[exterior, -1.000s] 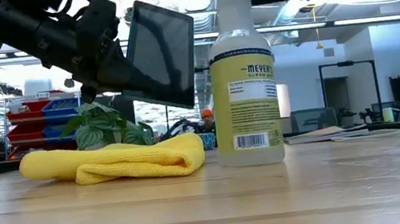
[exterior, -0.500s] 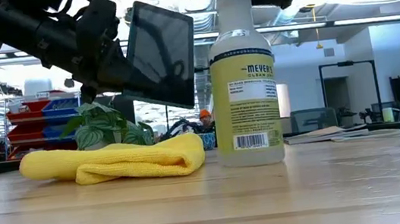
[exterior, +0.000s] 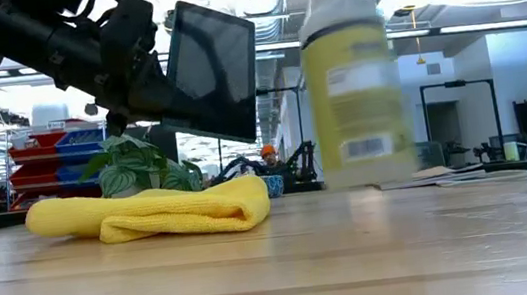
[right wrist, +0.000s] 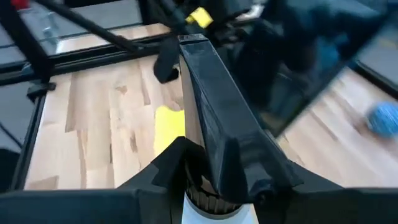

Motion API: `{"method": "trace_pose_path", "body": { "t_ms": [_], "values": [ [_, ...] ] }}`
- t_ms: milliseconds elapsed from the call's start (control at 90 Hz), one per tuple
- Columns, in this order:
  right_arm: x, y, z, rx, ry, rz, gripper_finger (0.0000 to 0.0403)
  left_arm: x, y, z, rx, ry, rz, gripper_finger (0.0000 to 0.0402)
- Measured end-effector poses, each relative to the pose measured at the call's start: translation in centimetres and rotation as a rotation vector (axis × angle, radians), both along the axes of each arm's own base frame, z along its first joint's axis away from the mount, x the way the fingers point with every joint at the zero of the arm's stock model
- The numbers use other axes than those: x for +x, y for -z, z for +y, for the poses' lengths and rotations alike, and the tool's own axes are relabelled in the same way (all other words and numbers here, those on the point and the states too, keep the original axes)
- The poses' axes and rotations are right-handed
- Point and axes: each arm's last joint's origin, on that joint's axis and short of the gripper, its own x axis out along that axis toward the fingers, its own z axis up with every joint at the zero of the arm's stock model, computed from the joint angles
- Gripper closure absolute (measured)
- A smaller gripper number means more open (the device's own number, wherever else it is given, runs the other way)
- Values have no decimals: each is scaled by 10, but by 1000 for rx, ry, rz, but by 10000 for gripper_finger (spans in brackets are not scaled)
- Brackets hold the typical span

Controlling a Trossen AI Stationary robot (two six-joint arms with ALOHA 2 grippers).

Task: Apply microfiber cloth
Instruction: Spray the blue tablet with the white spray bottle

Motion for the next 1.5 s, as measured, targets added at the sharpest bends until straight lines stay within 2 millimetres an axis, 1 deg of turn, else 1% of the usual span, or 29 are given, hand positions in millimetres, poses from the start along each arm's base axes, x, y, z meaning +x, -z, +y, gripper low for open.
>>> {"method": "trace_pose_path", "body": {
  "t_ms": [89,144,200,300,444,511,633,744,911,989,1067,1167,1222,1389,1500],
  "values": [
    [-8,-8,15,81,115,-70,289,-1,0,-5,15,15,1,388],
    [-12,-9,26,128,158,-105,289,-2,0,-10,26,20,-1,388],
    [-10,-7,36,164,192,-137,289,-4,-1,-17,45,32,-5,388],
    [0,1,53,185,227,-150,289,-8,-1,-29,63,57,-10,388],
    [23,12,73,137,274,-63,289,-12,-1,-39,81,68,-17,388],
    [32,11,78,97,311,-20,289,-13,-2,-40,87,60,-23,388],
    [45,6,87,24,381,-3,289,-13,-2,-41,87,58,-25,388],
    [52,12,96,-15,424,32,289,-13,-2,-41,87,56,-26,388],
    [51,28,103,-29,490,75,289,-13,-2,-41,87,55,-27,388],
    [50,36,106,-24,517,49,289,-13,-2,-41,87,56,-27,388],
    [47,36,109,-1,525,30,289,-13,-2,-41,86,56,-28,388],
    [49,37,110,20,529,21,288,-13,-2,-41,83,54,-30,388],
    [47,36,112,8,511,33,268,-13,-2,-41,82,53,-29,388],
    [45,39,116,-45,456,122,151,-13,-2,-41,80,53,-29,388],
    [45,38,114,-85,417,200,97,-13,-2,-41,80,52,-30,388]
  ]
}}
